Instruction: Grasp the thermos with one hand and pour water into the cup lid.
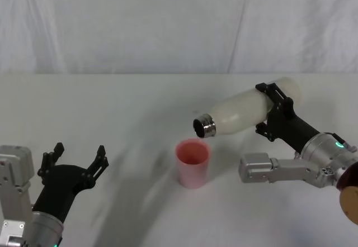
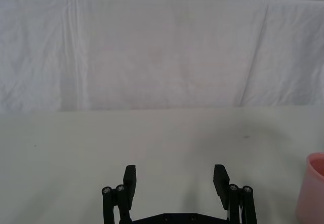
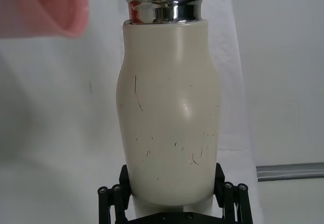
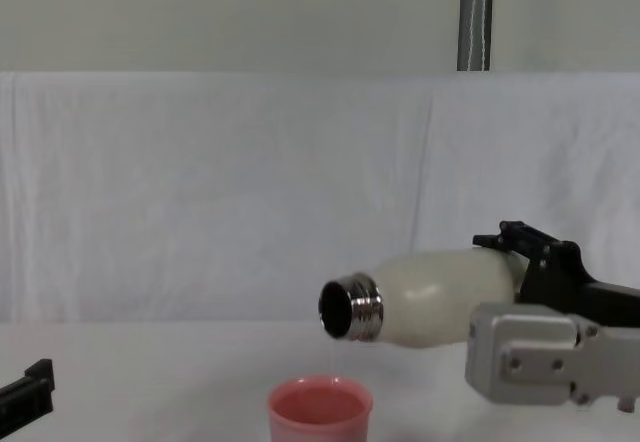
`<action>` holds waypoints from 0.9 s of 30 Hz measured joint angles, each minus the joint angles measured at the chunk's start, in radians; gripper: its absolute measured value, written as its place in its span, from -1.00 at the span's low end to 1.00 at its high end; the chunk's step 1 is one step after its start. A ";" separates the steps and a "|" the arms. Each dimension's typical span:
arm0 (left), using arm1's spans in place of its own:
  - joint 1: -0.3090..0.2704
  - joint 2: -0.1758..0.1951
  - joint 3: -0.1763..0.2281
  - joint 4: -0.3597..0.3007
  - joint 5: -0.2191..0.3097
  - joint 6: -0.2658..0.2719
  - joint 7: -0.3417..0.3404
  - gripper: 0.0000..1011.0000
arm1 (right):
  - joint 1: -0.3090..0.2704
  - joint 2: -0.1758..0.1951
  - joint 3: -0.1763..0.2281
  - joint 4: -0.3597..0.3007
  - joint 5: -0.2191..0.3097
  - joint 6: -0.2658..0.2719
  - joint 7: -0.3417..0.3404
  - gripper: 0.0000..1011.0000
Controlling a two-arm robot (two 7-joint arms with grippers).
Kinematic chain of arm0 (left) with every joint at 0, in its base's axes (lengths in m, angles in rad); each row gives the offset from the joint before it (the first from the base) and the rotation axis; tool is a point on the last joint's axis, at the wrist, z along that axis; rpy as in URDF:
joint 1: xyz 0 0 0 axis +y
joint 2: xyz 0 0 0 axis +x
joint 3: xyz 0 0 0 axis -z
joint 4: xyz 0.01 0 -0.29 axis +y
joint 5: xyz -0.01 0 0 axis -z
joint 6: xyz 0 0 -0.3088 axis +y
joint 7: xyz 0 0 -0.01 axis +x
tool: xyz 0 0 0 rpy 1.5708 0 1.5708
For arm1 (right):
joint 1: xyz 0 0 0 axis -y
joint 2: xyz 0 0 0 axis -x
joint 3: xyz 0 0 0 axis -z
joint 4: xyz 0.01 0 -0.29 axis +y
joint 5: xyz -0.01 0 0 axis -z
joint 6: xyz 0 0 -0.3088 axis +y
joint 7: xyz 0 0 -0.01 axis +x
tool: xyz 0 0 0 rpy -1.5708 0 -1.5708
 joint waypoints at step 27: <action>0.000 0.000 0.000 0.000 0.000 0.000 0.000 0.98 | -0.094 -0.118 0.256 -0.049 0.621 -0.052 0.228 0.90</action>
